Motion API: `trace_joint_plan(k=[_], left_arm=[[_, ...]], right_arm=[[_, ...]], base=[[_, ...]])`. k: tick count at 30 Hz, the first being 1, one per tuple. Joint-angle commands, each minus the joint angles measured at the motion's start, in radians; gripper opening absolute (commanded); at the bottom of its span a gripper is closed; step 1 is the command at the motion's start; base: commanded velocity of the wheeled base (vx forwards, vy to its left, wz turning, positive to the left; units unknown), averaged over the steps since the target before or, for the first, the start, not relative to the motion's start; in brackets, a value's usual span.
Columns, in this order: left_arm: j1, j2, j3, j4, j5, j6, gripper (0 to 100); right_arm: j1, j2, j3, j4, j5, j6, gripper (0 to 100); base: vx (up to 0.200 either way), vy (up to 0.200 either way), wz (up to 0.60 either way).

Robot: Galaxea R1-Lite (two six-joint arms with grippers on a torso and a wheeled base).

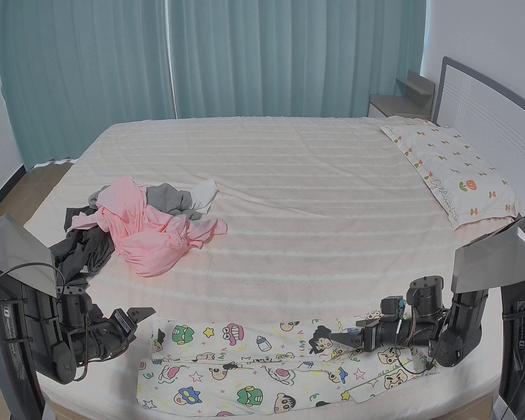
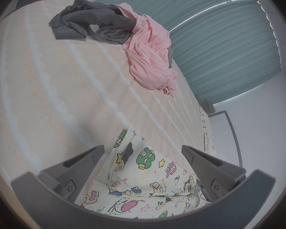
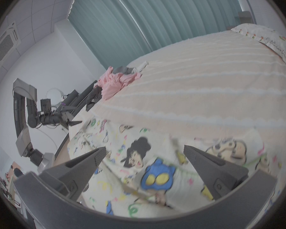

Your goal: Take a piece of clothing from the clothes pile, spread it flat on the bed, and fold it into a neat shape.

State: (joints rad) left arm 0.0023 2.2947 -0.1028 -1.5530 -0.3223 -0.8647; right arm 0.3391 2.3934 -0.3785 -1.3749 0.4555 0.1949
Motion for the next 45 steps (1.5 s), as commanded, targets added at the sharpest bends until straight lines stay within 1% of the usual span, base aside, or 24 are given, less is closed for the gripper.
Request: trace_joint_plan(k=[1, 10, 13, 16, 19, 25, 28, 31, 35, 36, 39, 41, 43, 45], left_arm=[[0.001, 0.002, 0.000, -0.018, 0.000, 0.000, 100], [0.001, 0.002, 0.000, -0.018, 0.000, 0.000, 100], [0.001, 0.002, 0.000, -0.018, 0.000, 0.000, 100], [0.001, 0.002, 0.000, -0.018, 0.000, 0.000, 100], [0.001, 0.002, 0.000, -0.018, 0.000, 0.000, 100], [0.001, 0.002, 0.000, -0.018, 0.000, 0.000, 100], [0.001, 0.002, 0.002, -0.018, 0.002, 0.000, 100], [0.001, 0.002, 0.002, -0.018, 0.000, 0.000, 100], [-0.001, 0.002, 0.002, -0.018, 0.000, 0.000, 100], [-0.001, 0.002, 0.002, -0.018, 0.000, 0.000, 100], [-0.005, 0.002, 0.005, -0.018, 0.000, 0.006, 100], [-0.013, 0.008, 0.011, -0.018, 0.000, 0.033, 100], [-0.016, 0.019, 0.026, -0.018, 0.002, 0.070, 100], [-0.021, 0.019, 0.037, -0.018, 0.002, 0.090, 100]], right_arm=[[0.014, -0.007, 0.024, -0.001, 0.002, -0.003, 100], [0.032, 0.027, 0.024, -0.003, 0.002, -0.006, 100], [0.009, -0.036, 0.038, -0.018, 0.002, -0.006, 100], [-0.031, -0.083, 0.053, -0.015, 0.002, -0.008, 100], [-0.077, -0.086, 0.047, -0.012, 0.002, -0.008, 100], [-0.088, -0.022, 0.038, -0.003, 0.000, -0.009, 100], [-0.101, 0.033, 0.006, -0.001, 0.000, -0.012, 100], [-0.111, 0.035, -0.002, 0.022, 0.000, -0.014, 100], [-0.111, 0.015, -0.003, 0.016, 0.000, -0.012, 100], [-0.109, -0.048, -0.005, 0.011, 0.002, -0.008, 100], [-0.092, -0.155, 0.001, 0.039, -0.006, -0.003, 100], [-0.074, -0.224, 0.029, 0.077, -0.014, 0.000, 100], [-0.077, -0.283, 0.104, 0.082, -0.026, 0.012, 100], [-0.085, -0.330, 0.204, 0.068, -0.029, 0.049, 100]], base=[[0.000, 0.000, 0.00], [0.000, 0.000, 0.00], [0.000, 0.000, 0.00], [0.000, 0.000, 0.00], [0.000, 0.000, 0.00], [0.000, 0.000, 0.00], [0.000, 0.000, 0.00], [0.000, 0.000, 0.00], [0.000, 0.000, 0.00], [0.000, 0.000, 0.00], [0.000, 0.000, 0.00], [0.000, 0.000, 0.00], [0.000, 0.000, 0.00], [0.000, 0.000, 0.00]])
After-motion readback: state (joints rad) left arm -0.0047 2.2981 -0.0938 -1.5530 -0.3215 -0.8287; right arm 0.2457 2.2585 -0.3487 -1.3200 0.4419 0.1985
